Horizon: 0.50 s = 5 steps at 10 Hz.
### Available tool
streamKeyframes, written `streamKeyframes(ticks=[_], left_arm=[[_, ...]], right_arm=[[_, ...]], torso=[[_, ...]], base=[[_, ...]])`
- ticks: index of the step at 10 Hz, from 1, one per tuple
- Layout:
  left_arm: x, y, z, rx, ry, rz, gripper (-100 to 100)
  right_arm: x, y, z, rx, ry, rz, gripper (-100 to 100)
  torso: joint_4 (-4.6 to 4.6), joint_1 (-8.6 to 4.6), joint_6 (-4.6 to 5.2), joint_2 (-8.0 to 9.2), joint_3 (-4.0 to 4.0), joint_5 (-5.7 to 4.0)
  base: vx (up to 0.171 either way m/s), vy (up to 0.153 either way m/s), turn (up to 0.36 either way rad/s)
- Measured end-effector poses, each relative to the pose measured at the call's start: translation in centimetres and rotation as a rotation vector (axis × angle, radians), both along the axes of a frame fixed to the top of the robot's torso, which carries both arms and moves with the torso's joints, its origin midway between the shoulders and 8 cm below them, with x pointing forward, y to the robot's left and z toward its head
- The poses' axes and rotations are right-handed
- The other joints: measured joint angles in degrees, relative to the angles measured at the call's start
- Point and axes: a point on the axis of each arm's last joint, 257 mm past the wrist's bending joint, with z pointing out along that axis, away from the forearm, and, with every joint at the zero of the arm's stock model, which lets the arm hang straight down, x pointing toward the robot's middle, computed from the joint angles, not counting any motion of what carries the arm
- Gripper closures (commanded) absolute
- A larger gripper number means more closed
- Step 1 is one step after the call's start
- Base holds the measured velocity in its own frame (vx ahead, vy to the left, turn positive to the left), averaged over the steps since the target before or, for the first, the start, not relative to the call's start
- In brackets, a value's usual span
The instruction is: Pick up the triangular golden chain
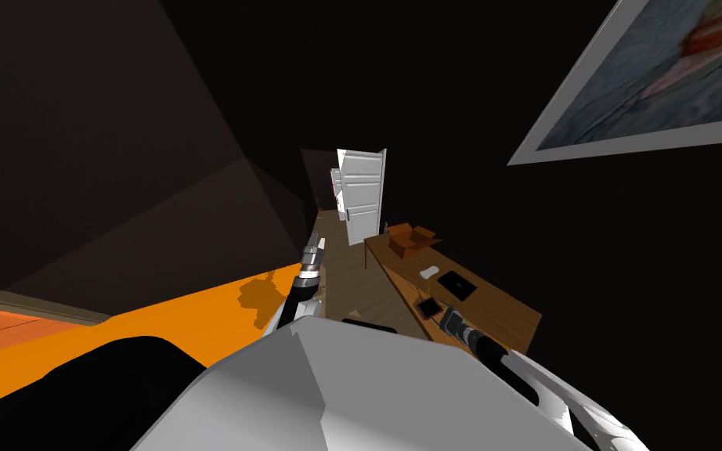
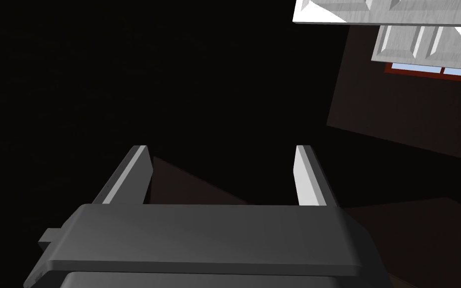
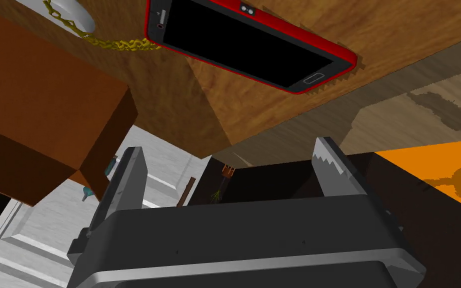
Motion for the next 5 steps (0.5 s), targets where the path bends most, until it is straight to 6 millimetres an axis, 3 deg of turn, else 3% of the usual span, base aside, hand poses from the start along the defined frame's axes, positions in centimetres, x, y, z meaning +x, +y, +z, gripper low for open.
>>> streamKeyframes(ticks=[2,5], left_arm=[[0.0,0.0,0.0,0.000,0.000,0.000,0],[0.0,0.0,0.0,0.000,0.000,0.000,0]], right_arm=[[-2.3,-4.8,-1.0,-0.155,0.061,0.036,-100],[-4.2,-8.4,-1.9,-0.269,0.113,0.060,-100]], torso=[[-0.02,0.01,-0.02,-0.13,-0.07,0.00],[-0.01,0.02,0.03,-0.01,-0.01,-0.01]], base=[[0.059,-0.008,0.161],[0.037,-0.007,0.097]])
